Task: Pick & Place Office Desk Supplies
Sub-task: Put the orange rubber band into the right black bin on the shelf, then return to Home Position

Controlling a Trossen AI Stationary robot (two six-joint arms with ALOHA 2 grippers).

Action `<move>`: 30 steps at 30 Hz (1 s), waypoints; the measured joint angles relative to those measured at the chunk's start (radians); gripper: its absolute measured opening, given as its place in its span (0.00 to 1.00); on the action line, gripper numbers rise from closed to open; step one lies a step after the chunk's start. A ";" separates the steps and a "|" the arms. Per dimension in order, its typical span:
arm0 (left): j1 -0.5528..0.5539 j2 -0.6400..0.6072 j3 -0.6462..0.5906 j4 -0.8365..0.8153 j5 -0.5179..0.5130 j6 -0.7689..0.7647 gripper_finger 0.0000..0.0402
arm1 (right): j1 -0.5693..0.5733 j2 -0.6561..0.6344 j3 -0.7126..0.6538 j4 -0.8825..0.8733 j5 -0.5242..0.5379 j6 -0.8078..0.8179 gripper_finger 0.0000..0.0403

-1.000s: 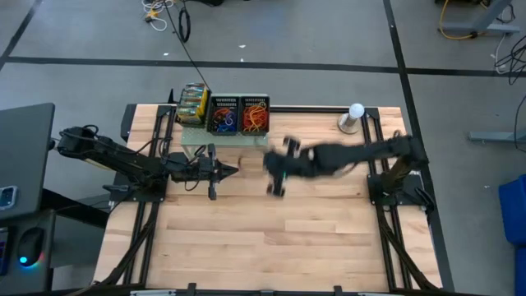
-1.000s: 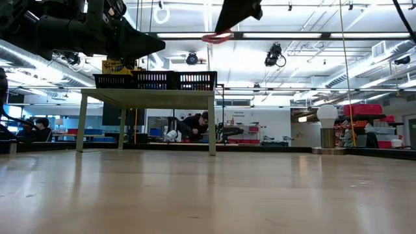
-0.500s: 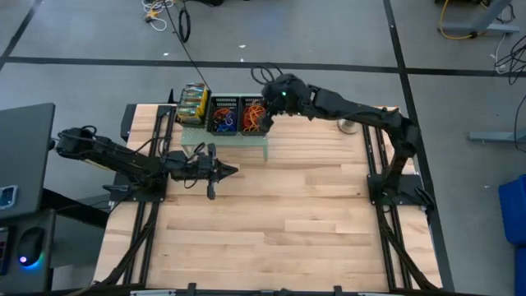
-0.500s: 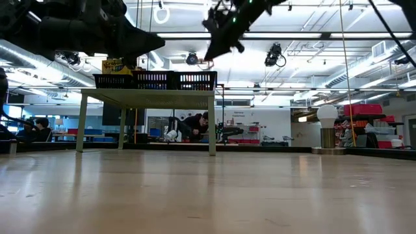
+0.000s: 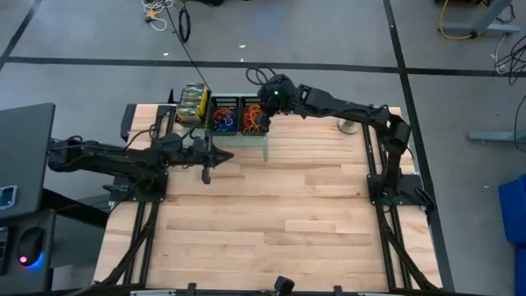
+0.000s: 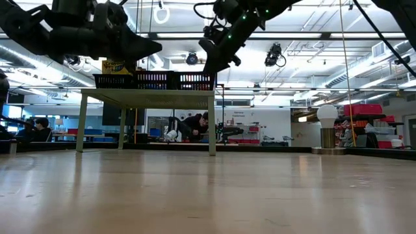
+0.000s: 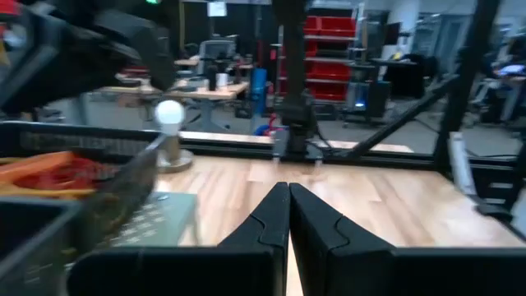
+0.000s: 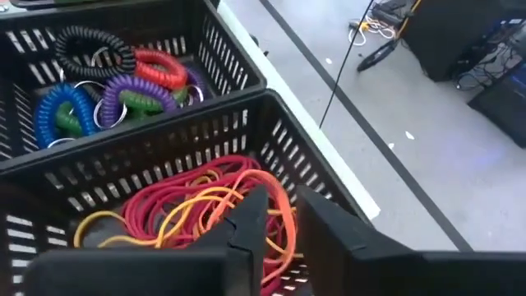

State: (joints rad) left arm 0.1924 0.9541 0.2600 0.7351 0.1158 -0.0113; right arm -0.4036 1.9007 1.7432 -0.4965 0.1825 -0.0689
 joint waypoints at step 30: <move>0.028 -0.264 -0.032 -0.199 -0.126 0.107 0.03 | 0.156 -0.459 -0.653 0.521 -0.105 -0.069 0.02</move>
State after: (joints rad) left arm 0.2204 0.6900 0.2278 0.5359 -0.0098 0.0953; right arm -0.2472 1.4414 1.0899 0.0245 0.0780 -0.1382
